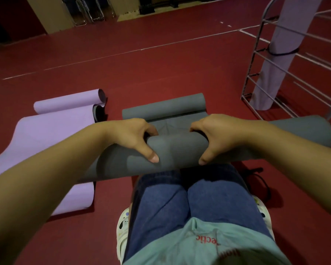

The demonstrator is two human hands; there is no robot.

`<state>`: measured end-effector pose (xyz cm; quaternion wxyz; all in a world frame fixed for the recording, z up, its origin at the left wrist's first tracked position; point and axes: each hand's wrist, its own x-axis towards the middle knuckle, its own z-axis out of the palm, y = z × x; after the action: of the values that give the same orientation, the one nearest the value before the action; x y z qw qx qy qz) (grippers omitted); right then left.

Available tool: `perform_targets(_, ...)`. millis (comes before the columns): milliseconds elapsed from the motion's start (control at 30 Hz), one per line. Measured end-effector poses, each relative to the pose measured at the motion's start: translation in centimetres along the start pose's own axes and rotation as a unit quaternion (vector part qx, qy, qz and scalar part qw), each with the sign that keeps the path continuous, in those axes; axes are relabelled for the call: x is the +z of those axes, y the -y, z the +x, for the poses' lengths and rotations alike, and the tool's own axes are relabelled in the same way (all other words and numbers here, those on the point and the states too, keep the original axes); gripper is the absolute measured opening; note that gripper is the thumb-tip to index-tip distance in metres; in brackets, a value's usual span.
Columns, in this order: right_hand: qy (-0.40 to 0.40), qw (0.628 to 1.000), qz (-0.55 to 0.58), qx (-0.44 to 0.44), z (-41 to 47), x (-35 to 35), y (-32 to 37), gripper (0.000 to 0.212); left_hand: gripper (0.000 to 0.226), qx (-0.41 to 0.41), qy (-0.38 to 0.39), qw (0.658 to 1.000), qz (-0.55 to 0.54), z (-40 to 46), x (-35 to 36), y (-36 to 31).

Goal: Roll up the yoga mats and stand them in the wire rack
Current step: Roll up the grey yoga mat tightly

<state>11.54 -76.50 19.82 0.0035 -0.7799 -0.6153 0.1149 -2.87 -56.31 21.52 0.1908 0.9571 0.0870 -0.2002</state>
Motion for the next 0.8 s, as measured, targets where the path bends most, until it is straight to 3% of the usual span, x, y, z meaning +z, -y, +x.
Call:
perform_targets(200,0.066,0.996,0.057,-0.029,-5.2,0.5,2.2,0.065,0.061,0.019,0.099,0.995,-0.016,-4.0,1.9,-2.9)
perform_targets(367,0.124,0.988,0.097,-0.009,-3.5,3.9,2.0,0.065,0.054,-0.027,0.158,0.986,-0.045,-2.0,5.8,-1.3)
perform_targets(533,0.212,0.968,0.134,0.003,-1.2,2.9,0.8,0.06,0.044,-0.047,0.221,0.966,-0.128,0.1,4.9,0.8)
perform_targets(633,0.246,0.961,0.128,0.013,-0.1,2.3,0.6,0.057,0.069,-0.051,0.261,0.949,-0.172,1.3,4.6,1.0)
perform_targets(700,0.23,0.966,0.12,0.018,-0.1,2.0,0.6,0.068,0.084,-0.053,0.287,0.939,-0.183,2.0,4.5,1.4)
perform_targets(800,0.091,0.991,0.099,0.001,-1.7,2.0,1.5,0.084,0.084,-0.049,0.309,0.93,-0.192,2.3,4.4,1.8)
